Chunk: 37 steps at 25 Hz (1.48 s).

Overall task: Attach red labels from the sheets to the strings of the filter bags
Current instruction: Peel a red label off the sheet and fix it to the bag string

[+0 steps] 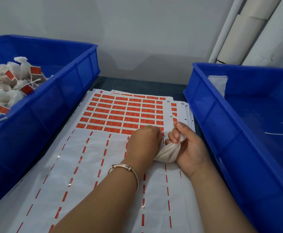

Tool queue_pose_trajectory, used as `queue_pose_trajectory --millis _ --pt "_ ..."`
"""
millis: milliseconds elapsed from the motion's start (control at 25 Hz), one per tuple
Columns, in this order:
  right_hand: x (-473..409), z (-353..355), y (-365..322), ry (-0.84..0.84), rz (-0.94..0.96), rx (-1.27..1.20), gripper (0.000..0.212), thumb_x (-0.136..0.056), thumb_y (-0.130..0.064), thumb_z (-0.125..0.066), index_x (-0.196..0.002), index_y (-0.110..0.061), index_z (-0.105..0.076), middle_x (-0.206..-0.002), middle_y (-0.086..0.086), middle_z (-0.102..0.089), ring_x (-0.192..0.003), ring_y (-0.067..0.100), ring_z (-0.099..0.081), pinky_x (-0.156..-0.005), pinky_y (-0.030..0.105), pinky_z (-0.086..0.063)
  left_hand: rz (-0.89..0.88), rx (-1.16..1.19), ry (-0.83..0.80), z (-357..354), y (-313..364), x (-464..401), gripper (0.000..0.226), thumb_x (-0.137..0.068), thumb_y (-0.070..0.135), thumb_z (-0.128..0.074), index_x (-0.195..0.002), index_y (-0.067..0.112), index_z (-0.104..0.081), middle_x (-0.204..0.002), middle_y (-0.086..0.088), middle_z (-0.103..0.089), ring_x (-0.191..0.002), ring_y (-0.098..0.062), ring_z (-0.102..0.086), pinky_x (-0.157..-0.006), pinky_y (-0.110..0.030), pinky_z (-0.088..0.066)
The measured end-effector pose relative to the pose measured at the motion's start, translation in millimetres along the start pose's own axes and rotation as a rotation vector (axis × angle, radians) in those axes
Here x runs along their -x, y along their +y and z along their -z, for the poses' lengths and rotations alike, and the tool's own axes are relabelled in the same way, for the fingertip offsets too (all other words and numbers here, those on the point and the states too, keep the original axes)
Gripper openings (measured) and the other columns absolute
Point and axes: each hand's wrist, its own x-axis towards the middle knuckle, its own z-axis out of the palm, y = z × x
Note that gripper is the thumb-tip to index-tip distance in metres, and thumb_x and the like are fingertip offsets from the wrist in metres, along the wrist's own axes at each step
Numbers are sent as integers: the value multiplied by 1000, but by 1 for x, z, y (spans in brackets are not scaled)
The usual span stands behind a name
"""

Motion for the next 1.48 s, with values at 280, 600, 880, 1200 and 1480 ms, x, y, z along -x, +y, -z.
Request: queue_pose_trajectory --millis 280,600,880,1200,1480 --pt "-1 1 1 2 5 7 12 -76 -24 -65 -79 -16 -74 -56 1 -56 -48 9 -50 -57 24 -50 -39 -67 -28 -14 -11 -3 52 -92 50 -45 -137 25 -45 -146 3 -41 -137 -21 -33 -113 -38 -20" --pt "2 1 -2 49 -33 -90 14 -73 -24 -68 -80 -14 -75 -56 1 -55 -46 9 -49 -52 24 -49 -109 -138 -192 -10 -15 -7 47 -96 48 -38 -141 34 -37 -153 8 -26 -143 -22 -13 -114 -46 -8" --pt "7 -1 -2 46 -27 -95 11 -69 -26 -70 -74 -17 -75 -55 1 -54 -45 9 -49 -53 25 -50 -49 -130 -144 -7 -12 -9 41 -94 48 -44 -131 33 -52 -140 14 -46 -138 -17 -28 -111 -39 -23" --pt "5 -1 -2 5 -10 -78 12 -72 -26 -68 -76 -18 -76 -55 0 -54 -47 8 -51 -60 26 -53 -95 -232 -154 -1 -1 -6 37 -99 38 -38 -128 24 -56 -137 2 -52 -124 -20 -50 -98 -34 -41" --pt "6 -1 -2 9 -16 -69 17 -72 -28 -69 -82 -17 -76 -56 1 -56 -48 10 -53 -62 28 -54 -134 -243 -94 3 4 0 23 -96 29 -48 -110 19 -64 -100 0 -67 -82 -16 -62 -76 -25 -49"
